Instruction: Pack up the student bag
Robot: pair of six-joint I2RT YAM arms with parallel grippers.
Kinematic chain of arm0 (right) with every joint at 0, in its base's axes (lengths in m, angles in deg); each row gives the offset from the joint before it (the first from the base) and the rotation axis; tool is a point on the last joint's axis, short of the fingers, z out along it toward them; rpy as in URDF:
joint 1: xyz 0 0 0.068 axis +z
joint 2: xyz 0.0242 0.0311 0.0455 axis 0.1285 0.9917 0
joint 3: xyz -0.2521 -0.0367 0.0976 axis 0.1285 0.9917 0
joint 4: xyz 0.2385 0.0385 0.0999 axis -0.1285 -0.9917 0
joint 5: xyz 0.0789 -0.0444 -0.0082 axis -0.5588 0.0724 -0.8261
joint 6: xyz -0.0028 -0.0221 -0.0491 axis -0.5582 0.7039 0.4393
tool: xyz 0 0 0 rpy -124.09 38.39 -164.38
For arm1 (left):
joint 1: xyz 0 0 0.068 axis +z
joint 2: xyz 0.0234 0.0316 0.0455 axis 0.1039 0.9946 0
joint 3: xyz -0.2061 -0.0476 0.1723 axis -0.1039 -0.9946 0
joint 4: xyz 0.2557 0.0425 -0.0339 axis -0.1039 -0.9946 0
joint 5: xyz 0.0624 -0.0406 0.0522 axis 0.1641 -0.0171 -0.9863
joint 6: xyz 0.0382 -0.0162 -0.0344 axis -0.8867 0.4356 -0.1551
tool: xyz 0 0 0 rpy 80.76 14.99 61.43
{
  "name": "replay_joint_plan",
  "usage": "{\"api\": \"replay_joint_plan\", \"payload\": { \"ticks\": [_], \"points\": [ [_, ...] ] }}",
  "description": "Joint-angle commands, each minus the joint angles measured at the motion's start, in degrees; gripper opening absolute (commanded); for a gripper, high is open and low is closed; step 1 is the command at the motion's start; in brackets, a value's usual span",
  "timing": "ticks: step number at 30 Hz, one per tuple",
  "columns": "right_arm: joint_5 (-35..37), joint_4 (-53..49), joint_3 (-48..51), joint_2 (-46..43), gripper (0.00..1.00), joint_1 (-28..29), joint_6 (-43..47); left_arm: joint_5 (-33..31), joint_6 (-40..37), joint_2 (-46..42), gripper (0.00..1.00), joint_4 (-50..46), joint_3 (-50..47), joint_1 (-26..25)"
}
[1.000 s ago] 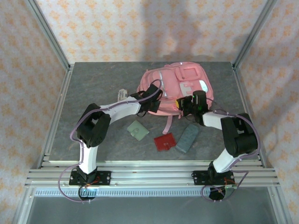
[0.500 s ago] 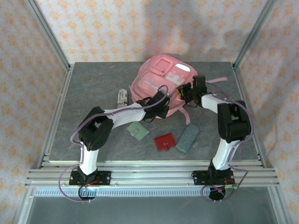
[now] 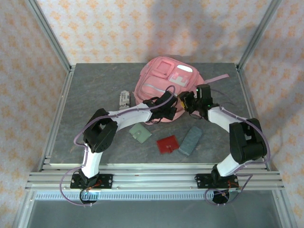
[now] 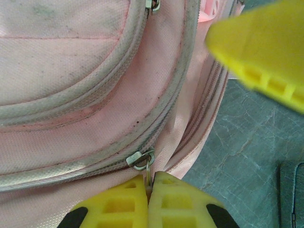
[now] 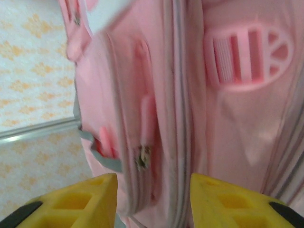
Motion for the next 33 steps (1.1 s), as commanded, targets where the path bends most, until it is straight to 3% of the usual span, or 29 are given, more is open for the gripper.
{"api": "replay_joint_plan", "payload": {
  "ticks": [1,7,12,16,26,33],
  "points": [
    [0.1,2.6,1.6,-0.1,0.43,0.7,-0.4,0.8,-0.6,0.0,0.0,-1.3,1.9,0.0],
    [0.6,5.6,0.9,2.6,0.37,3.3,-2.0,1.5,-0.4,-0.5,0.0,-0.6,1.1,-0.1],
    [0.7,7.9,-0.7,5.7,0.0,3.9,-3.4,0.3,-0.2,-1.0,0.0,-0.8,-0.5,-0.1],
    [3.6,8.2,-0.1,5.1,0.0,3.5,-3.3,-0.2,1.1,-3.5,0.0,-0.5,-5.2,1.9],
    [8.5,11.0,4.9,2.6,0.0,0.3,-6.4,-1.7,0.9,-15.0,0.0,0.6,-21.7,12.6],
    [7.7,10.6,1.7,2.8,0.0,-1.0,-5.6,-1.5,0.6,-15.6,0.0,0.2,-22.8,13.8]
  ]
}}
